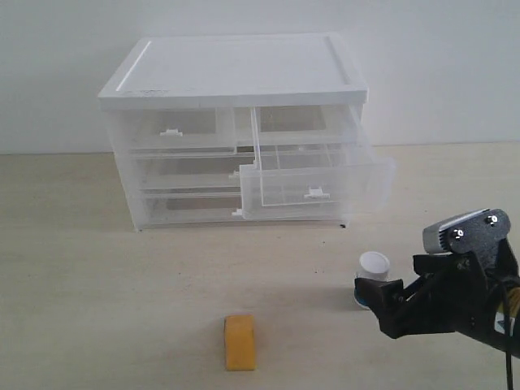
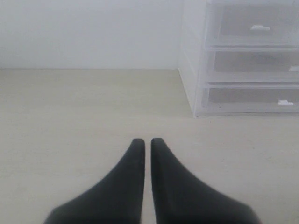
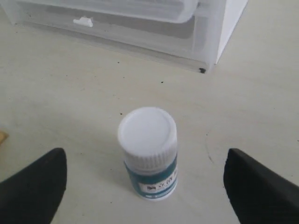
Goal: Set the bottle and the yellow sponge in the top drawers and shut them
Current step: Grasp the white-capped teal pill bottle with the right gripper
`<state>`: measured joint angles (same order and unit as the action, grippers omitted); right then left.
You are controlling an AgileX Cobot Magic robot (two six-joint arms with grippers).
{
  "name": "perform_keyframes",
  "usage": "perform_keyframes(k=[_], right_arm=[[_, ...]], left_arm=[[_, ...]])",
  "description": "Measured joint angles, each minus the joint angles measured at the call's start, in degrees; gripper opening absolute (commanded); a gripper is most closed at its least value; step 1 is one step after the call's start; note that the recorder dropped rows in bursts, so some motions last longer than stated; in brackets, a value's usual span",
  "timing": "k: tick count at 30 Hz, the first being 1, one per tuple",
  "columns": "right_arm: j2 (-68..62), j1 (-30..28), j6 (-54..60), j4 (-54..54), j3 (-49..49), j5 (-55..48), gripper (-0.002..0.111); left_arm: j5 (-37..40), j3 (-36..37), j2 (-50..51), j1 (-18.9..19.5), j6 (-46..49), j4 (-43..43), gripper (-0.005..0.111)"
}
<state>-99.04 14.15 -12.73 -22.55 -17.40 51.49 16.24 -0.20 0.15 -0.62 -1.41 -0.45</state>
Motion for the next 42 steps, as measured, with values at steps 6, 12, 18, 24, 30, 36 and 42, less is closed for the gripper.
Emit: perform_keyframes(k=[6, 12, 18, 24, 30, 36, 42], right_arm=[[-4.6, 0.0, -0.9, -1.3, -4.7, -1.0, 0.083], [-8.3, 0.0, -2.3, -3.1, -7.7, -1.2, 0.068], [-9.4, 0.0, -2.1, -3.4, -7.8, -1.6, 0.031], [-9.4, 0.0, -1.7, -3.4, -7.8, -1.6, 0.0], [-9.3, 0.0, -1.4, -3.4, -7.8, -2.1, 0.0], [1.4, 0.0, -10.8, -14.7, -7.2, -11.6, 0.0], [13.9, 0.0, -32.4, -31.1, -6.4, -14.8, 0.0]], left_arm=[[0.0, 0.0, 0.0, 0.0, 0.0, 0.0, 0.004], [0.0, 0.0, 0.0, 0.0, 0.0, 0.0, 0.004], [0.0, 0.0, 0.0, 0.0, 0.0, 0.0, 0.004], [0.0, 0.0, 0.0, 0.0, 0.0, 0.0, 0.004], [0.0, 0.0, 0.0, 0.0, 0.0, 0.0, 0.004], [0.0, 0.0, 0.0, 0.0, 0.0, 0.0, 0.004], [0.0, 0.0, 0.0, 0.0, 0.0, 0.0, 0.004]])
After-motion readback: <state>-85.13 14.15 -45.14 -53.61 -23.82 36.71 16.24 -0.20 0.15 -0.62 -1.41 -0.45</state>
